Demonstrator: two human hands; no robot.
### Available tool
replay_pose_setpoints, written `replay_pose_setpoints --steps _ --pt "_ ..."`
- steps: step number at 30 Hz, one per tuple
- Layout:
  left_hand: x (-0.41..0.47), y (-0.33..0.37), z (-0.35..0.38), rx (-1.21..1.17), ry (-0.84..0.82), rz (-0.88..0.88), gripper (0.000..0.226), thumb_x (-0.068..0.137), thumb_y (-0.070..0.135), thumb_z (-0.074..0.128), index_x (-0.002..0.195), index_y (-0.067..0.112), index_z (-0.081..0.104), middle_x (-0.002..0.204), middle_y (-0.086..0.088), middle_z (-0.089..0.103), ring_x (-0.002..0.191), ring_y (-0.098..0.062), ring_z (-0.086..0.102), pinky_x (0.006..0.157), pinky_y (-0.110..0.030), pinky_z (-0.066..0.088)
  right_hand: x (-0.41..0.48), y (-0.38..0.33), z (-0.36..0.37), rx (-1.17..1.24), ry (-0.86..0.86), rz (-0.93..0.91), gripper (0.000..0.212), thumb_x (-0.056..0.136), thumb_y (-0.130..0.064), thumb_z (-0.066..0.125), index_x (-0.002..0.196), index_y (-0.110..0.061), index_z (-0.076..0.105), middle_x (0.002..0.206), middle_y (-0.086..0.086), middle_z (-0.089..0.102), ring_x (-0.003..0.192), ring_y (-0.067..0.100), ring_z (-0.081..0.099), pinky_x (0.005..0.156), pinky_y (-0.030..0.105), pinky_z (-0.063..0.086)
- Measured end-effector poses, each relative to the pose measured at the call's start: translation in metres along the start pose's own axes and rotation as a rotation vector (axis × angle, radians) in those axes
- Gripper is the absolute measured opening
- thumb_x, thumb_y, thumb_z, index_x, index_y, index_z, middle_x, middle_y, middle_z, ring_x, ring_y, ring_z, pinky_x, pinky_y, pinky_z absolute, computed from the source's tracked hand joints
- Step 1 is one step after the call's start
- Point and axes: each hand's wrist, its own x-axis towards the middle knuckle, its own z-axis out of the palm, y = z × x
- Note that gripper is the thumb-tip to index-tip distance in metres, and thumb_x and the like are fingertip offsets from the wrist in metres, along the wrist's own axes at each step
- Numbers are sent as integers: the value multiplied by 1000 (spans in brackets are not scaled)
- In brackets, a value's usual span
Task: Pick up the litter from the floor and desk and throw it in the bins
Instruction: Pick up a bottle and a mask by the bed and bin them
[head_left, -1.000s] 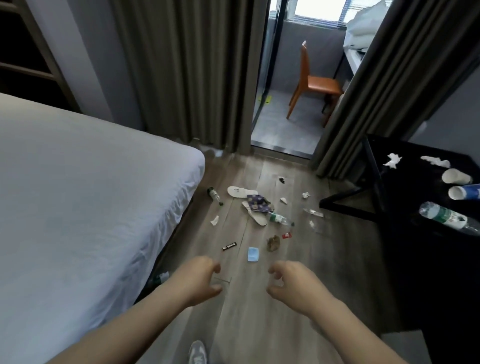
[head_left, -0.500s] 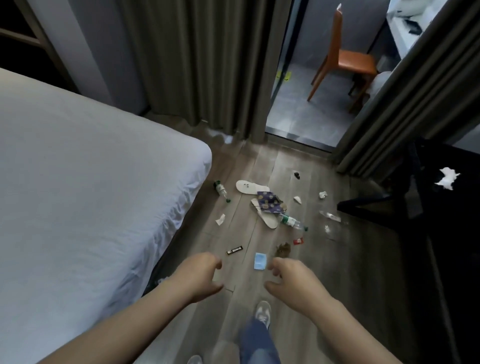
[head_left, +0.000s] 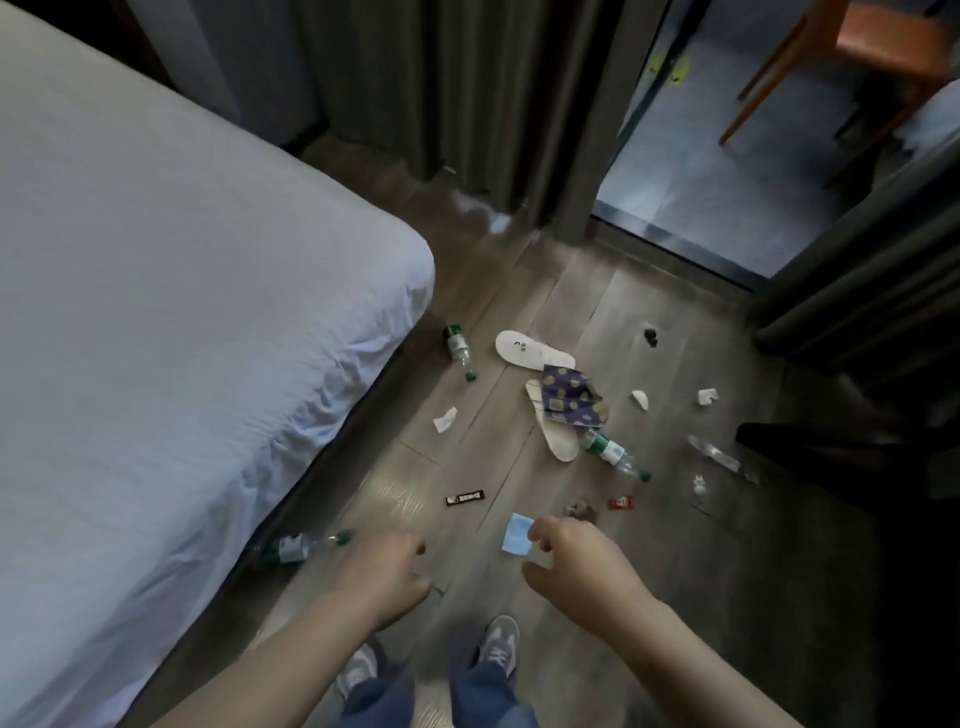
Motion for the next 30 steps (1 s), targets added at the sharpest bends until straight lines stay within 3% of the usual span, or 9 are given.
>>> replay_pose_setpoints --steps 9,18,22,27,30 --pt "146 -82 92 44 4 -31 43 89 33 55 129 17 53 129 -4 57 118 -21 53 94 -28 45 156 44 116 -54 -3 -48 43 88 -34 56 129 -20 52 123 0 60 112 19 55 87 28 44" --pt "287 -207 230 69 103 -1 45 87 36 60 129 22 53 128 2 57 115 -14 54 91 -24 43 320 76 296 -180 -62 -151 41 85 -33 57 124 -21 55 119 1 62 110 24 59 85 31 49" --pt "351 -266 288 159 148 -7 46 86 41 58 129 22 52 126 -1 58 114 -18 55 90 -28 45 403 82 369 -290 -141 -264 44 87 -36 58 126 -17 52 120 6 61 107 26 58 81 30 47" --pt "381 -332 333 263 193 -19 50 83 45 59 127 22 52 122 1 57 109 -18 56 85 -30 45 468 71 425 -318 -134 -377 44 87 -36 60 126 -18 54 120 3 60 106 22 58 76 25 44" --pt "376 -359 345 315 190 -54 50 79 48 63 121 23 55 116 1 58 105 -18 55 88 -33 47 471 66 447 -279 -101 -410 45 85 -37 62 126 -21 55 119 0 61 107 19 58 81 25 45"
